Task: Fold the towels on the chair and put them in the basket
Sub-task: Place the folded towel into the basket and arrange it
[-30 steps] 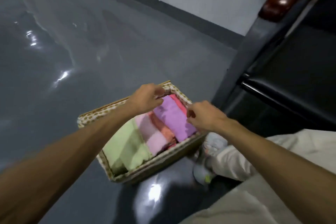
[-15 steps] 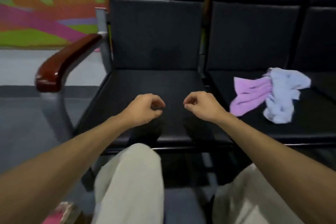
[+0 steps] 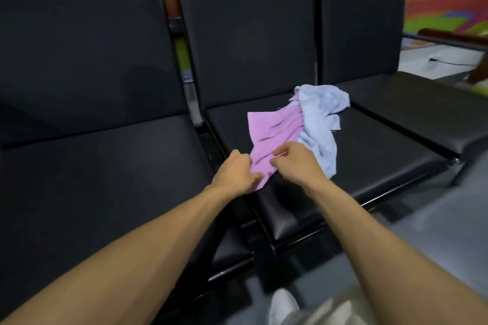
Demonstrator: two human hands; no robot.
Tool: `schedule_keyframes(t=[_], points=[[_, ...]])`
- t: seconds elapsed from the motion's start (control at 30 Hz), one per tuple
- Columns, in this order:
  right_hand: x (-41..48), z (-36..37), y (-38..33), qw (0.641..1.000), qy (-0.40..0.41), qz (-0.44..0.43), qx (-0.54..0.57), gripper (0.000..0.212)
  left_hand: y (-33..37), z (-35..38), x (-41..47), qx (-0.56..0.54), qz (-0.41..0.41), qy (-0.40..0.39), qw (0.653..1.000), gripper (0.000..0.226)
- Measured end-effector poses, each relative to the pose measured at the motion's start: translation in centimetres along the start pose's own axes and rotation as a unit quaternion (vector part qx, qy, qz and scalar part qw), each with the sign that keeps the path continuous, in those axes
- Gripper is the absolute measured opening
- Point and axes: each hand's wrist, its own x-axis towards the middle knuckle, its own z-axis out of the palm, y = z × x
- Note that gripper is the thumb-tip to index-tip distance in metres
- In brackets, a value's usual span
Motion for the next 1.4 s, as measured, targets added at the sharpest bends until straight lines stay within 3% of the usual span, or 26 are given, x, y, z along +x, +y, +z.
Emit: schedule_keyframes(t=[0.17,0.3,0.4,0.5,0.63,0.7,0.77,0.83,0.9,0.97,1.03,1.07,1.17,1.3,1.4], points=[[0.7,0.1,0.3,1.0,0.02,0.018,-0.003,0.029,0.2,-0.2,0.9,-0.039,-0.027,0.056,0.997,0.012],[1.0,-0.8,1.0,0.99,0.126,0.052,-0.026,0.038,-0.2,-3.1,-0.1,-0.219,-0.013,0.068,0.973,0.015],[0.7,-1.6,2.4,0.976,0.115,0.121,-0.137,0.053,-0.8,-4.9,-1.2,-0.323,0.0,0.042,0.946,0.022],[0.3,-1.4,3.0,0.97,0.096,0.118,-0.191,0.054,-0.8,-5.7,-2.3,-0.445,-0.015,0.009,0.895,0.032],[0.1,-1.1,1.3,0.97,0.183,0.021,-0.16,0.044,-0.9,-7.1,-3.8,-0.588,-0.012,-0.05,0.807,0.021],[0.1,-1.3,1.3,0.965,0.192,0.051,-0.171,0.053,-0.7,-7.6,-4.6,-0.614,-0.012,-0.049,0.787,0.017],[-0.1,-1.7,2.1,0.959,0.145,0.121,-0.21,0.06,-0.3,-7.4,-5.0,-0.59,-0.034,-0.03,0.806,0.017],[-0.3,-1.8,2.6,0.951,0.087,0.138,-0.263,0.042,0.0,-6.5,-5.6,-0.498,-0.06,-0.012,0.865,0.012],[-0.5,-1.6,2.3,0.963,0.096,0.116,-0.225,0.022,0.2,-5.0,-6.0,-0.439,-0.065,-0.019,0.896,0.01],[-0.6,-2.0,1.1,0.981,0.143,0.128,-0.03,0.024,0.5,-3.5,-6.3,-0.42,-0.059,-0.02,0.906,0.012],[-0.2,-3.1,-0.5,0.947,0.217,0.112,0.21,0.023,0.8,-2.4,-6.2,-0.392,-0.047,-0.015,0.919,0.014],[0.1,-3.8,-1.5,0.922,0.258,0.082,0.278,0.02,0.8,-1.9,-5.9,-0.385,-0.045,-0.017,0.922,0.013],[0.3,-4.6,-3.3,0.88,0.32,0.031,0.349,0.019,0.8,-1.4,-5.4,-0.355,-0.053,-0.033,0.933,0.007],[-0.5,-4.5,-4.6,0.859,0.313,0.084,0.396,0.038,0.7,-2.1,-5.4,-0.353,-0.042,-0.073,0.932,0.016],[-1.0,-5.5,-7.0,0.852,0.323,-0.109,0.397,0.019,0.9,-3.6,-5.1,-0.386,-0.011,-0.012,0.922,0.022]])
